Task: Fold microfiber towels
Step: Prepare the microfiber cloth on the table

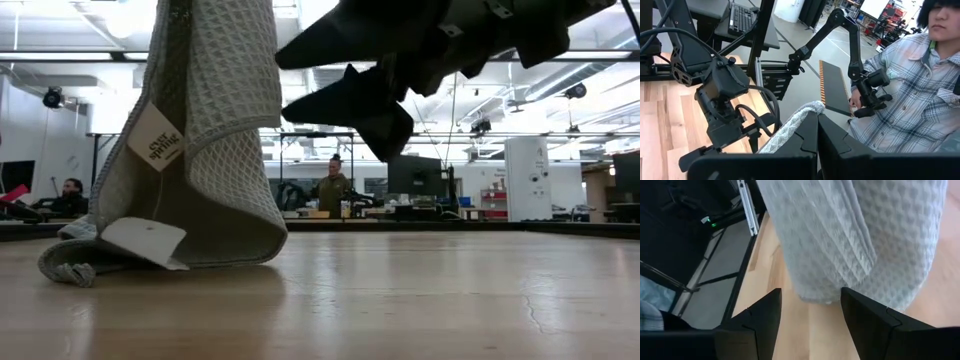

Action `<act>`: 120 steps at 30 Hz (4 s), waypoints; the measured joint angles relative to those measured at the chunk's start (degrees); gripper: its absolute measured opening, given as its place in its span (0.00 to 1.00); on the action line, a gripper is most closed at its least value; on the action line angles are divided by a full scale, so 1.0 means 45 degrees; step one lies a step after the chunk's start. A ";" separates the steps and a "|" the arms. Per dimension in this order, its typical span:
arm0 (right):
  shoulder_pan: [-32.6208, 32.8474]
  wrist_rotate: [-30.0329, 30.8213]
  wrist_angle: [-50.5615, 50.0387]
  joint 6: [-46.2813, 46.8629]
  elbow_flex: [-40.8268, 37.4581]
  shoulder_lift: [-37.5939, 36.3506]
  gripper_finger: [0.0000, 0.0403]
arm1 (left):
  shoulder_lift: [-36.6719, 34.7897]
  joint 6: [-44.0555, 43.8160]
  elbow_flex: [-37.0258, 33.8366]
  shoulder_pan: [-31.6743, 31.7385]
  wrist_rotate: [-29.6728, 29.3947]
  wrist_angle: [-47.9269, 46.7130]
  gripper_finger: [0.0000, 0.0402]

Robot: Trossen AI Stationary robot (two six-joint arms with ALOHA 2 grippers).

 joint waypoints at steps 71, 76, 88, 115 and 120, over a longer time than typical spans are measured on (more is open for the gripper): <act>-0.0766 -0.0977 -0.0534 -0.0556 0.0672 -0.0012 0.02 | 0.0005 -0.0225 -0.0005 0.0002 0.0149 -0.0063 0.00; -0.0761 -0.0881 -0.0672 0.0056 0.0672 -0.0015 0.02 | 0.0005 -0.0233 -0.0005 0.0002 0.0028 -0.0400 0.00; -0.0756 0.0899 -0.1844 0.0417 0.0667 -0.0460 0.02 | 0.0005 -0.0335 -0.0005 0.0002 0.0028 -0.1015 0.00; -0.0001 0.6633 -0.8265 0.0346 0.0638 -0.5828 0.02 | 0.0005 -0.1107 -0.0005 0.0014 -0.3114 -0.1509 0.00; 0.0163 0.6852 -0.8449 0.0225 0.0638 -0.6569 0.02 | 0.0001 -0.1841 -0.0005 0.0007 -0.3038 -0.1545 0.00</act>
